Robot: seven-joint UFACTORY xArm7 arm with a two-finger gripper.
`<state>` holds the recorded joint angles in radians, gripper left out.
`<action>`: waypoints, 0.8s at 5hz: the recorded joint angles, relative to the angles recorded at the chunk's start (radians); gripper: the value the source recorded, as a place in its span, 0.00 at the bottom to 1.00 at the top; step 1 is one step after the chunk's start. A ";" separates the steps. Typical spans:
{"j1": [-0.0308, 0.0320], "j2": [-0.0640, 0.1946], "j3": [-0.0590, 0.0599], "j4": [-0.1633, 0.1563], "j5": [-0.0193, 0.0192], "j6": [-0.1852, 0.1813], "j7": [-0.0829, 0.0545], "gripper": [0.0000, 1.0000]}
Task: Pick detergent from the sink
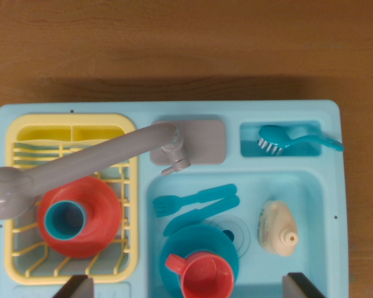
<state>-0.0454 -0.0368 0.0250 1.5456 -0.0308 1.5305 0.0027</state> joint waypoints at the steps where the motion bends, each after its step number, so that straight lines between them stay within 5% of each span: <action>1: 0.0000 0.000 0.000 0.000 0.0000 0.000 0.000 0.00; 4: -0.0098 0.022 -0.012 -0.042 0.0071 -0.052 -0.029 0.00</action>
<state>-0.0551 -0.0145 0.0135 1.5038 -0.0237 1.4788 -0.0262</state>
